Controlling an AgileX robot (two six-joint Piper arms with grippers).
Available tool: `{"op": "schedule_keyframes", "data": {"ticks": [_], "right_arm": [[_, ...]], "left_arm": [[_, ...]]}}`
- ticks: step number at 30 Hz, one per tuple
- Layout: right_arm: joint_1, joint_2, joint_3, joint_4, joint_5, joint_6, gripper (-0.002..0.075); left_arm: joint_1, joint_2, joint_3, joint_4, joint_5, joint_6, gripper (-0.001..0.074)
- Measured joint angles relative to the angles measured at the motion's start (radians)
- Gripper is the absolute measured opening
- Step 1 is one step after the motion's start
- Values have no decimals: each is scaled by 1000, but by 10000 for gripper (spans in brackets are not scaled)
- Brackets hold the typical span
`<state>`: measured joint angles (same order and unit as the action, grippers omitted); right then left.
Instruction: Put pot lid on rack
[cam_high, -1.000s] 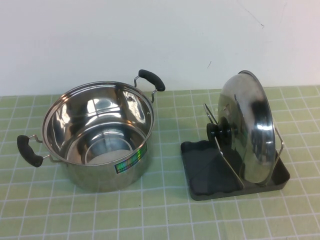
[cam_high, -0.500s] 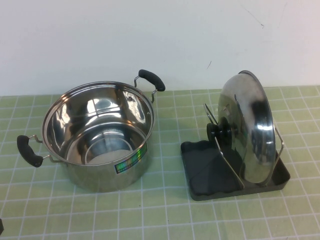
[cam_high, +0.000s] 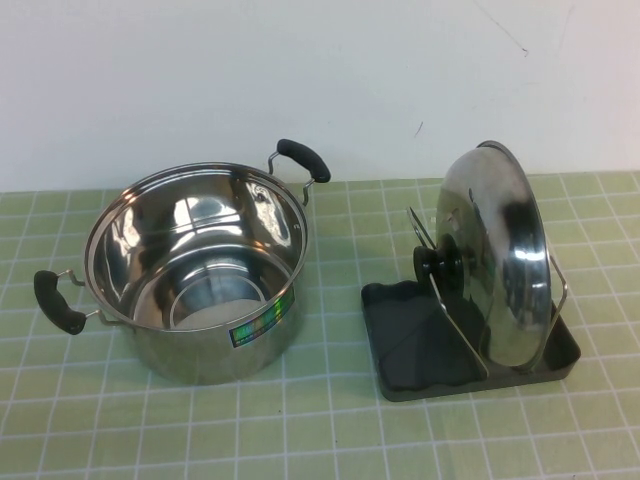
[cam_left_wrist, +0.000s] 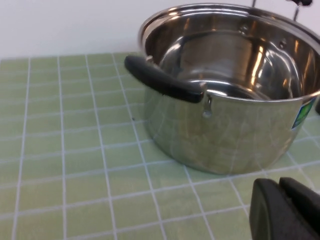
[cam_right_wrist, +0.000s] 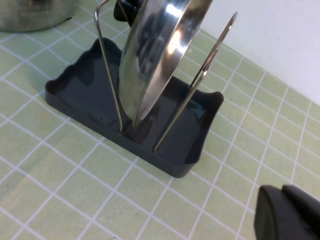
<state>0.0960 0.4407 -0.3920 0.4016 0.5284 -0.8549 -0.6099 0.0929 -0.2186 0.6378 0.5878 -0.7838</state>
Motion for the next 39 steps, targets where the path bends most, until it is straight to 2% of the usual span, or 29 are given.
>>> {"op": "schedule_keyframes", "data": {"ticks": [3, 12, 16, 20, 25, 39], "right_arm": [[0, 0, 0, 0, 0, 0, 0], [0, 0, 1, 1, 0, 0, 0], [0, 0, 1, 1, 1, 0, 0], [0, 0, 1, 1, 1, 0, 0], [0, -1, 1, 1, 1, 0, 0], [0, -1, 1, 1, 1, 0, 0]], "left_arm": [[85, -29, 5, -109, -20, 73, -2], [435, -85, 112, -560, -261, 604, -2], [541, -101, 191, -665, -319, 710, -2], [563, -103, 240, -669, -323, 694, -2], [540, -105, 238, -638, -282, 615, -2], [532, -107, 238, -627, -278, 645, -2]]}}
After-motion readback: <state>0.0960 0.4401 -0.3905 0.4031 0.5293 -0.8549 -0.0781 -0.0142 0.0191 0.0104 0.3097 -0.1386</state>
